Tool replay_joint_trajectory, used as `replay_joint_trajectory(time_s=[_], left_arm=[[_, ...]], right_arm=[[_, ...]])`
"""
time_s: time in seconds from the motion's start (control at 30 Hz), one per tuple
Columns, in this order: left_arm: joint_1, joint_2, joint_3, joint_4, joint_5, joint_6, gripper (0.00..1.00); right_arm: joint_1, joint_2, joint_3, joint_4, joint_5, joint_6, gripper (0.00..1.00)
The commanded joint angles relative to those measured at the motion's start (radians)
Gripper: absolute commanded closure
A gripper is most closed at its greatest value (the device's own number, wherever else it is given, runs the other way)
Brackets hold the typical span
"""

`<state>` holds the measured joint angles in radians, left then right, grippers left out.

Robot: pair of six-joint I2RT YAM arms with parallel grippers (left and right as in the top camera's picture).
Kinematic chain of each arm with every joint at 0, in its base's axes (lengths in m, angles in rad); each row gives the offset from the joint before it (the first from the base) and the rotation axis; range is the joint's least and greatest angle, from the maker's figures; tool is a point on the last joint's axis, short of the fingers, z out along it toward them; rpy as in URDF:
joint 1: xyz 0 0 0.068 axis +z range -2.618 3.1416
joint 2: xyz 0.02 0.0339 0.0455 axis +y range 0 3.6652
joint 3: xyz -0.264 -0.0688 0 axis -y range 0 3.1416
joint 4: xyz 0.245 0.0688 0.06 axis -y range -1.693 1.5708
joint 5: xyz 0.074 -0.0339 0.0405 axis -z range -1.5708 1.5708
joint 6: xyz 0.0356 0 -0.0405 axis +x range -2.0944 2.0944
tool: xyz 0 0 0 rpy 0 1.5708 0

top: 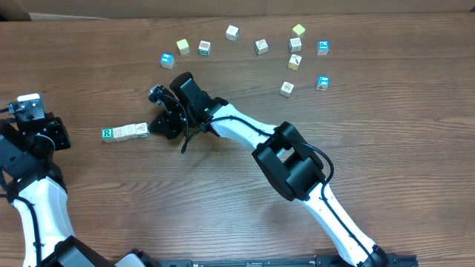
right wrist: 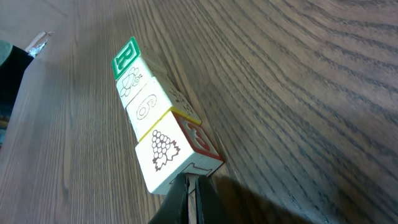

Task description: Form a horizontal line

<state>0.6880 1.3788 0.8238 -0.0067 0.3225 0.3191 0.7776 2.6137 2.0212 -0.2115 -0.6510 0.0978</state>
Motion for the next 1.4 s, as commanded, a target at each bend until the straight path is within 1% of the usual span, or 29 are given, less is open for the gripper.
replay_joint_trajectory(time_s=[0.0,0.33,0.47,0.6,0.83,0.97,1.13,1.23,1.37], left_arm=[[-0.002,0.007,0.011,0.004,0.019,-0.013,0.96],[-0.002,0.007,0.011,0.004,0.019,-0.013,0.96],[-0.001,0.007,0.011,-0.005,0.018,-0.013,0.96],[-0.001,0.007,0.011,-0.025,0.010,-0.013,0.96],[-0.002,0.007,0.011,-0.028,0.008,-0.013,0.96],[-0.002,0.010,0.011,-0.046,0.008,-0.005,0.96],[-0.011,0.053,0.011,-0.046,0.024,0.022,0.96],[-0.043,0.083,0.011,-0.050,0.026,0.026,0.96],[-0.121,0.075,0.011,-0.058,0.024,0.025,0.96]], right_arm=[[0.014,0.015,0.023,0.005,-0.013,0.000,0.97],[0.014,0.015,0.023,0.009,-0.012,0.000,0.97],[0.011,0.015,0.038,0.010,0.040,0.000,0.97],[-0.018,0.015,0.095,-0.009,0.071,0.010,0.97],[-0.118,0.014,0.227,-0.083,0.070,0.052,0.97],[-0.169,0.014,0.316,-0.217,0.057,0.047,0.97],[-0.219,0.010,0.439,-0.465,0.037,-0.093,0.97],[-0.250,-0.007,0.510,-0.623,0.037,-0.157,0.97],[-0.309,-0.061,0.602,-0.839,0.117,-0.159,0.97]])
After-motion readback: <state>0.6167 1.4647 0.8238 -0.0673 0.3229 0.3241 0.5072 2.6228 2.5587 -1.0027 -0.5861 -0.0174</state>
